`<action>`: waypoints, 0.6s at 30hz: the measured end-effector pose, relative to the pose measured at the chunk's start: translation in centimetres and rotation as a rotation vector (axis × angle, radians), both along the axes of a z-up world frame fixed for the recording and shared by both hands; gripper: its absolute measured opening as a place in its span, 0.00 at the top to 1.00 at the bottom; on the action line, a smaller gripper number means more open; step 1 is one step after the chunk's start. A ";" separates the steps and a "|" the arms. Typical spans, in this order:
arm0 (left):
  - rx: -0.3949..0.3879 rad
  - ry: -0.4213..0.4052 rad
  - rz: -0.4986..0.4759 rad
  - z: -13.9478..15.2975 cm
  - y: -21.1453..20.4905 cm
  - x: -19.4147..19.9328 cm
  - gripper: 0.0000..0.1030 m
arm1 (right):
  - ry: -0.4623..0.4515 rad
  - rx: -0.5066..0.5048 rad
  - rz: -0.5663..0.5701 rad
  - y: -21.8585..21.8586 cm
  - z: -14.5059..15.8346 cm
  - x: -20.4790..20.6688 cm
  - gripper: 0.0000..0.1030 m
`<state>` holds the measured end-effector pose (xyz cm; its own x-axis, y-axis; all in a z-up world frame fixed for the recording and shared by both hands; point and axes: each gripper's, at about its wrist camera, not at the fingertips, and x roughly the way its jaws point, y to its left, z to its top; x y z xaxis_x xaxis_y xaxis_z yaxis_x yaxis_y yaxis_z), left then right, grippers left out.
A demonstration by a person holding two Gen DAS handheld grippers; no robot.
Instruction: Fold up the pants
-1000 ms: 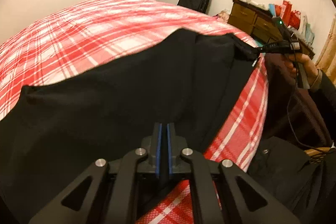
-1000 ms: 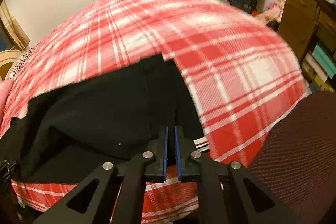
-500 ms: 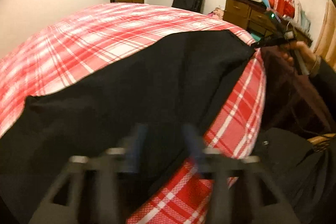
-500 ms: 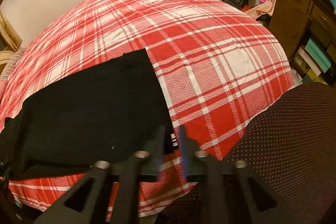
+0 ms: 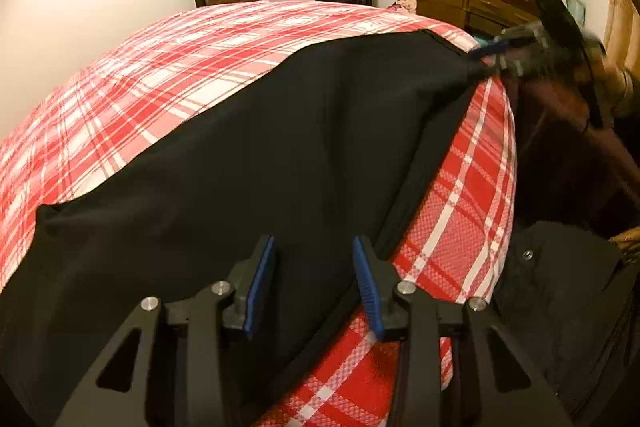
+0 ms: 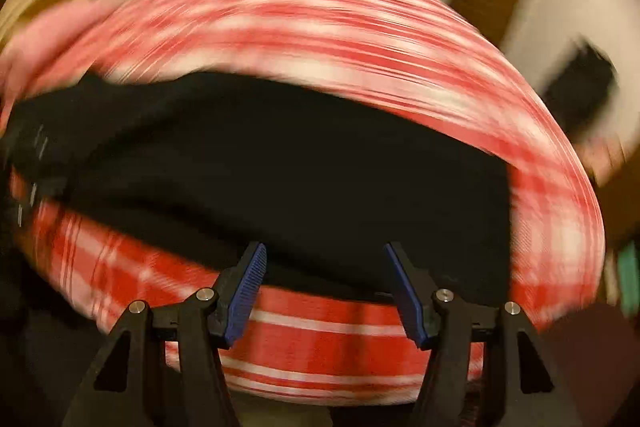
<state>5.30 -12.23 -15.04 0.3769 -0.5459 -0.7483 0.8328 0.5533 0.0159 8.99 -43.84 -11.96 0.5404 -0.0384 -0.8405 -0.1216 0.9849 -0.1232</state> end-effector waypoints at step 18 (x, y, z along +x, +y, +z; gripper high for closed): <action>-0.094 0.056 -0.052 3.2 0.6 0.0 0.97 | -0.042 -0.115 0.146 5.2 0.6 1.0 0.95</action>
<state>5.29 -11.62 -11.80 0.3049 -0.6321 -0.7123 0.8588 0.5059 -0.0813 10.04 -38.64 -11.32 0.5816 -0.0517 -0.8119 -0.2551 0.9361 -0.2423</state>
